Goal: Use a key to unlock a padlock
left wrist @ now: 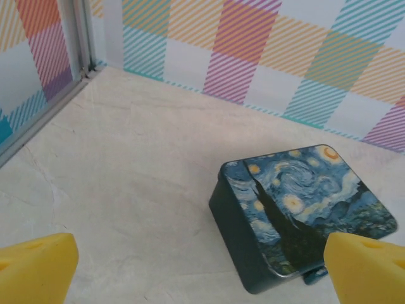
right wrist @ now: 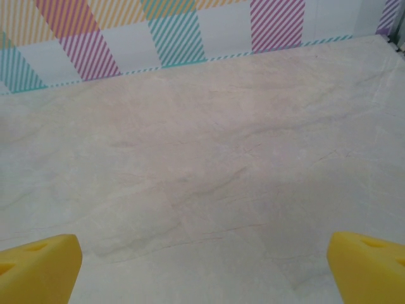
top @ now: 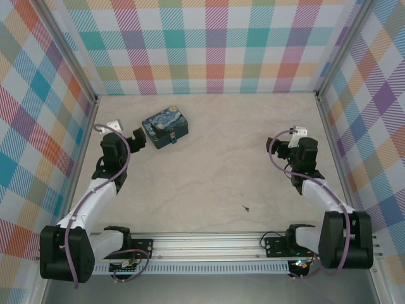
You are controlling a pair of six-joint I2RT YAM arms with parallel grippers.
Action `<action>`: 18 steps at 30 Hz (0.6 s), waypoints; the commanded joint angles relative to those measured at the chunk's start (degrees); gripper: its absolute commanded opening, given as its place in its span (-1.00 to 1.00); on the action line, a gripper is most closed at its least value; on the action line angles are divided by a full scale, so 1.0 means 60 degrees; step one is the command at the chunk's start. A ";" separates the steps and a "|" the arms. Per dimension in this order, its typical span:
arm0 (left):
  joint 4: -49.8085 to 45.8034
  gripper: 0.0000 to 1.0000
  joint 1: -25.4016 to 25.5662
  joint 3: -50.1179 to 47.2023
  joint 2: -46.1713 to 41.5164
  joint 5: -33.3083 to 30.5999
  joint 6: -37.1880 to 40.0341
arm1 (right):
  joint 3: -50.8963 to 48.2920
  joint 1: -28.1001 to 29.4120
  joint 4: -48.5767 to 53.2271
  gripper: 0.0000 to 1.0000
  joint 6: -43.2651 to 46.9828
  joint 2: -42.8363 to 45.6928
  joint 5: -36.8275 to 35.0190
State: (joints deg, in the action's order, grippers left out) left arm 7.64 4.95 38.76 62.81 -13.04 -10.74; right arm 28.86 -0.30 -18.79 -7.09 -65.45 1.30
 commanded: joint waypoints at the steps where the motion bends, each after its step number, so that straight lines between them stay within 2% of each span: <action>1: -0.2561 1.00 -0.0070 0.1122 0.0496 0.0661 -0.0443 | 0.0417 0.0071 0.1964 1.00 -0.1050 0.0605 0.0819; 5: -0.3548 1.00 0.0024 0.2509 0.1757 0.1630 -0.0383 | 0.0665 0.0093 0.2792 0.99 -0.2037 0.0783 0.1678; 8: -0.4215 1.00 0.0461 0.3535 0.2818 0.1772 0.0038 | 0.0738 0.0160 0.2918 0.99 -0.2467 0.0620 0.2098; 18: -0.5251 0.96 0.1782 0.6858 0.6161 0.2254 0.1264 | 0.0881 0.0325 0.2978 0.99 -0.2627 0.0175 0.1768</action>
State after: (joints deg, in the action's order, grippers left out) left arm -19.51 14.31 75.02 96.12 -1.96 -6.57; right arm 32.23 1.17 -1.50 -21.61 -64.14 11.22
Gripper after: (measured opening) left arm 0.979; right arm 0.997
